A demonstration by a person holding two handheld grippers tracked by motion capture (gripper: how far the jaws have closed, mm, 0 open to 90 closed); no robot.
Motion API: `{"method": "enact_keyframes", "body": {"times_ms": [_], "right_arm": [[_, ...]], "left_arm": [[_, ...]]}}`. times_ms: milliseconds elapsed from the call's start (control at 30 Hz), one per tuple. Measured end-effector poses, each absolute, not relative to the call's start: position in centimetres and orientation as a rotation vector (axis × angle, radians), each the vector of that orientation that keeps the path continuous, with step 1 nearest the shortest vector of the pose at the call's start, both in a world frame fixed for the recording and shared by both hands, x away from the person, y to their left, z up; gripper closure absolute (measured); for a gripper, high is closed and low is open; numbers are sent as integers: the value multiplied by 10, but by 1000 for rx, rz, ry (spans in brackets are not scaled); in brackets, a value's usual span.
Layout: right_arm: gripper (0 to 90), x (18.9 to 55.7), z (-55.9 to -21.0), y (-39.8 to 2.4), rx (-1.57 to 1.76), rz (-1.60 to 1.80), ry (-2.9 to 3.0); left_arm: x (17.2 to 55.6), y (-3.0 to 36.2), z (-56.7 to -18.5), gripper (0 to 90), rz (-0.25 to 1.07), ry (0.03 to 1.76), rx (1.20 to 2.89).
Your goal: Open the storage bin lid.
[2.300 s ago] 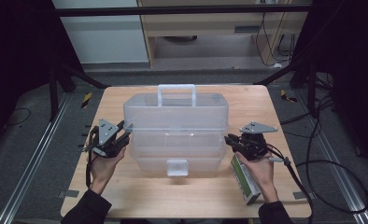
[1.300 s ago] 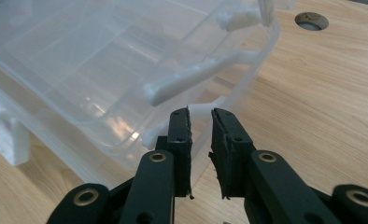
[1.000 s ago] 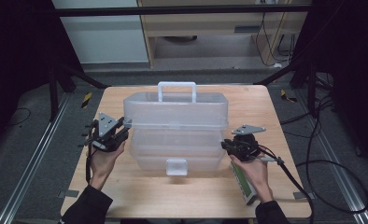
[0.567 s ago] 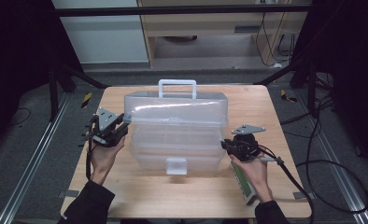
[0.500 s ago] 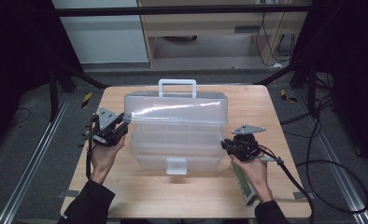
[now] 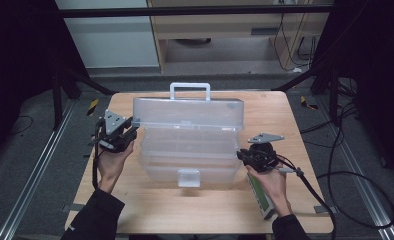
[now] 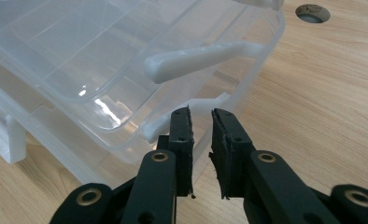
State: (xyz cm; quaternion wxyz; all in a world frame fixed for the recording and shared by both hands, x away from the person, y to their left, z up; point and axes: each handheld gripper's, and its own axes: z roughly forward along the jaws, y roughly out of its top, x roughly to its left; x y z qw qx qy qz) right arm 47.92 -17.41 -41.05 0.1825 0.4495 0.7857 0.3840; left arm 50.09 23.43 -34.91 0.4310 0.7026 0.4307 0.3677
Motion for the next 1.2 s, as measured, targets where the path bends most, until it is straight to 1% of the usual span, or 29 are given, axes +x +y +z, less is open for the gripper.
{"method": "enact_keyframes", "body": {"times_ms": [433,500,567,1200], "right_arm": [[786,480,-410,-175,1279,1086,2216],[786,479,-410,-174,1284,1086,2215],[785,480,-411,-175,1283,1091,2214],[789,482,-410,-175,1297,1077,2208]], "left_arm": [[512,231,-341,766,943,1082,1720],[512,230,-340,767,930,1102,1711],[515,229,-338,773,956,1084,1714],[527,226,-328,776,964,1088,1722]]}}
